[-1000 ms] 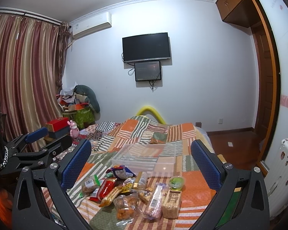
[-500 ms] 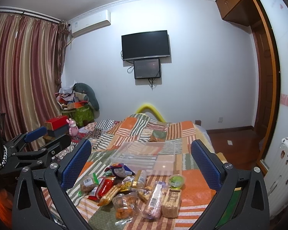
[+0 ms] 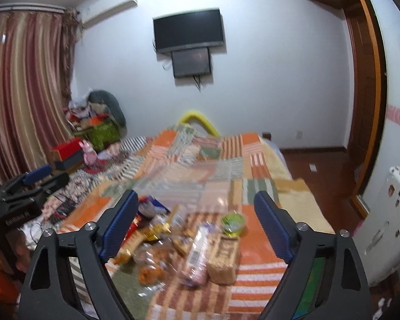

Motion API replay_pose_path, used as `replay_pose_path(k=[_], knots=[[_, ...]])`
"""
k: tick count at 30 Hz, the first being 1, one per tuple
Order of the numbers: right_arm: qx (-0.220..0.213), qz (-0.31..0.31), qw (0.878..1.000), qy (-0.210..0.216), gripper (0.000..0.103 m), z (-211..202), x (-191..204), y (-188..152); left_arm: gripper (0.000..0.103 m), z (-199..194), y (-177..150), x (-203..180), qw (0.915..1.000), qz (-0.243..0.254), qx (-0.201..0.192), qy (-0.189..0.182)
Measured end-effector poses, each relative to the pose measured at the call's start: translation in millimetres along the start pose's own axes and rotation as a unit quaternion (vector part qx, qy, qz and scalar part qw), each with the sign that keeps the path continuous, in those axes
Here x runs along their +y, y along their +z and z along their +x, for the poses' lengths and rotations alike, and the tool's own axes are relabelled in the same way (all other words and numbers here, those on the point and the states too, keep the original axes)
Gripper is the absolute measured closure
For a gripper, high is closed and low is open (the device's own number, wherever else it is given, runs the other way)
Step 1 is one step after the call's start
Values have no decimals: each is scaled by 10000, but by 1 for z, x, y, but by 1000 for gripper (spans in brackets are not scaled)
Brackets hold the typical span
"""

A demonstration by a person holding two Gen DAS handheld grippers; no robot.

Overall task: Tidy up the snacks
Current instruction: 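Grasp the wrapped bread loaf with the right tool while the left grasps the biscuit bag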

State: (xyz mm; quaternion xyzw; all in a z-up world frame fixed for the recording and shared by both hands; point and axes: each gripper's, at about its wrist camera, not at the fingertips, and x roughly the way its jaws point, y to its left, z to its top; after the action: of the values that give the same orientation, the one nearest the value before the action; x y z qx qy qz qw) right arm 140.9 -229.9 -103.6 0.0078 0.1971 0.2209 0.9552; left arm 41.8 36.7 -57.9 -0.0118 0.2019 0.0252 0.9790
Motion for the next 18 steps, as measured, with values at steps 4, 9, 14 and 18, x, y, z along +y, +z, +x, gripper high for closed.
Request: replay_pose_path(k=[4, 9, 14, 18], knots=[[426, 35, 9989, -174, 25, 17, -11, -14, 31, 27, -19, 22, 9983, -35, 573, 64], [864, 112, 9957, -314, 30, 31, -22, -29, 32, 56, -44, 49, 9934, -150, 1122, 177], [1294, 226, 9906, -389, 37, 46, -31, -43, 32, 85, -67, 68, 9861, -299, 1622, 179], [1567, 322, 9863, -400, 39, 56, -37, -50, 32, 107, -82, 80, 9802, -411, 1936, 55]])
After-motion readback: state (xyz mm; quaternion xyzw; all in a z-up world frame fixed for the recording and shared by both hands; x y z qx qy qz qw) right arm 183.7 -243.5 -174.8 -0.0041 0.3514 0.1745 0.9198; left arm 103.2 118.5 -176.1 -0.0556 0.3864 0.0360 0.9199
